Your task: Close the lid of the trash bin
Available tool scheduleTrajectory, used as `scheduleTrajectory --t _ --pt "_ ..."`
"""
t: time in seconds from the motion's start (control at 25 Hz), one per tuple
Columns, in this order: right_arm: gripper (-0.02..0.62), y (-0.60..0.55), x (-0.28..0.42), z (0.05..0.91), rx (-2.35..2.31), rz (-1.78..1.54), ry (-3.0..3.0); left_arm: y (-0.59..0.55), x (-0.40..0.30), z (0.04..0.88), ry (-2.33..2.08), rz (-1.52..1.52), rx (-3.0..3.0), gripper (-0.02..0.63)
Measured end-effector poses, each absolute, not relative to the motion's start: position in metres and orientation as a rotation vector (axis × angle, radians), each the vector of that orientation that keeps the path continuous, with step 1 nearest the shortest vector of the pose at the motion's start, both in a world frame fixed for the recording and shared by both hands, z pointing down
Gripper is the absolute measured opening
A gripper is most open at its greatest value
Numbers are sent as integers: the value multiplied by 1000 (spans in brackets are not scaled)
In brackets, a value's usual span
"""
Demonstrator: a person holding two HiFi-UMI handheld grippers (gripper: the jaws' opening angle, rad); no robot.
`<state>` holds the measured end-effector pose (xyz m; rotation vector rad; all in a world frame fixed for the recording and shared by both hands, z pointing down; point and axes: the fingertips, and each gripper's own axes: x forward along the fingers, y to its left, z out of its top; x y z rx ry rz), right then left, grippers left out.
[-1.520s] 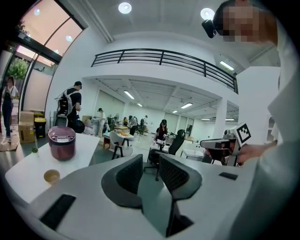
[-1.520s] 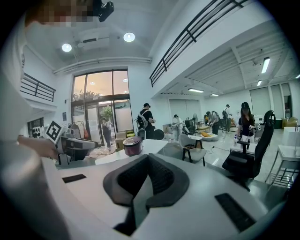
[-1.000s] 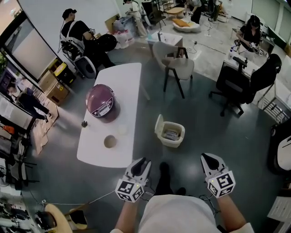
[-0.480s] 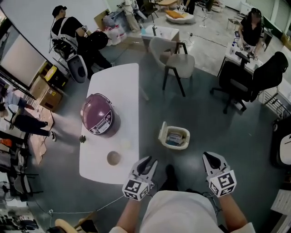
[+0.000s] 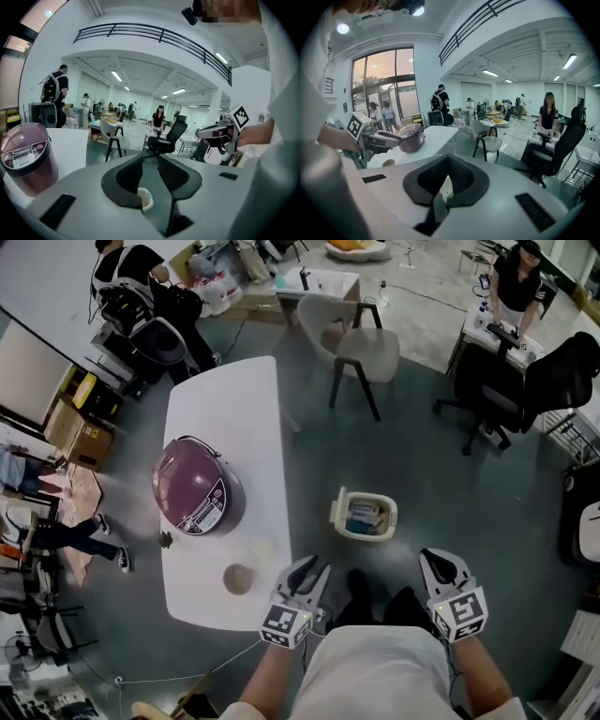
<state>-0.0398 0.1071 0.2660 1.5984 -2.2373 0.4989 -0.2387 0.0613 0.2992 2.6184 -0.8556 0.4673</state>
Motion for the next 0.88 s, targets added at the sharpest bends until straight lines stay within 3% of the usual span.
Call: scheduleTrajectory --t 0.52,0.88 --pt "12 45 -3 335 1401 599 -2255 5 -201 379 -1009 527 2460 130" --pt "12 -4 13 414 1181 673 -2287 -36 -171 479 -1120 626 2331 131"
